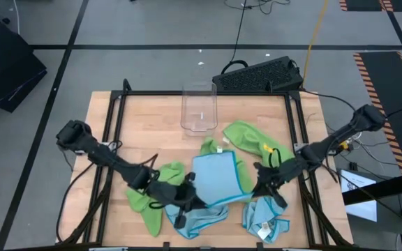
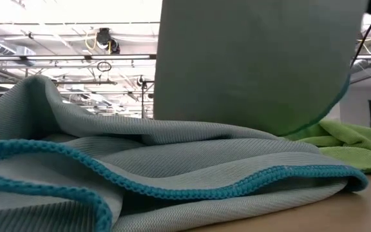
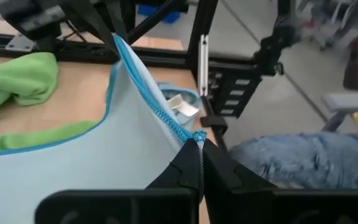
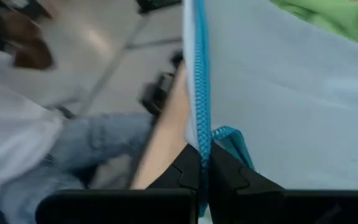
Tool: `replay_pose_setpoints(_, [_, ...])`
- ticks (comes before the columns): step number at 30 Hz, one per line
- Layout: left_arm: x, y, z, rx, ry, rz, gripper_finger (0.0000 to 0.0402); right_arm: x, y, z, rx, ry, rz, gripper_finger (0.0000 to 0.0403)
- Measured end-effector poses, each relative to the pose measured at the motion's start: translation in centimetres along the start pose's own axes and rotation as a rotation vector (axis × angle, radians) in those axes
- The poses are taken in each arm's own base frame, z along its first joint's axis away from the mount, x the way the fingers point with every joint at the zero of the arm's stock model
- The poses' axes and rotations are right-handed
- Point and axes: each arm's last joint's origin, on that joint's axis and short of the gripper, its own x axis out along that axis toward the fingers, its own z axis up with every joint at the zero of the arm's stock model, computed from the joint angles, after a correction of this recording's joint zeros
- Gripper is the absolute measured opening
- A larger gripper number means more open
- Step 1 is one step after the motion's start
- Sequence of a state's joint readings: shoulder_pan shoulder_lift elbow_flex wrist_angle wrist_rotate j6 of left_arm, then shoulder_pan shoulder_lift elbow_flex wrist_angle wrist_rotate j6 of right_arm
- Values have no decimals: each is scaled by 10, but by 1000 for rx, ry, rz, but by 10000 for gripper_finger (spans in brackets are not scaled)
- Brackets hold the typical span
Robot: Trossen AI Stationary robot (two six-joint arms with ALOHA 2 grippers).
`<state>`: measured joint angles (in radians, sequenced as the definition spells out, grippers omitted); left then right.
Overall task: Fold microfiber towels
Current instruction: Fold the top left blue towel
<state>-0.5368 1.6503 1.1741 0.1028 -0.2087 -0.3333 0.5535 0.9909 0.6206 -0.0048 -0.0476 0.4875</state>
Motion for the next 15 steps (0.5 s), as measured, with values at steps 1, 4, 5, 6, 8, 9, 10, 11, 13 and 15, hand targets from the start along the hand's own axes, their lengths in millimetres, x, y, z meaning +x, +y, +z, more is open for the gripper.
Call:
replay_pose_setpoints(1, [0,-3,-5,-8,-15,-3,7,4,1,-4,8,-19,16,4])
replay_pose_setpoints(4, [4,-8,-23,-27,-40,18,7,16,2,-14,25,-54,22,4])
replay_pose_setpoints(5, [5,-9,-29,-28,-38,32,5,20,2,-16,27,-60,12,4])
replay_pose_setpoints(6, [8,-9,-34,-31,-37,39,4,23,1,-17,27,-61,-6,4])
replay_pose_setpoints(8, [15,-9,-41,-32,-34,62,4,31,-3,-21,27,-67,-69,4])
replay_pose_setpoints(9, [18,-9,-46,-26,-25,79,5,35,-5,-21,29,-79,-100,4])
replay_pose_setpoints(10, [21,-8,-50,-21,-17,95,7,38,-8,-22,32,-88,-134,4])
replay_pose_setpoints(11, [24,-7,-53,-23,-15,110,8,41,-12,-23,35,-90,-170,4])
replay_pose_setpoints(13, [27,-4,-58,-31,-1,158,9,47,-18,-25,41,-92,-231,4])
replay_pose_setpoints(15, [29,-1,-62,-52,9,209,7,52,-25,-27,46,-80,-273,4])
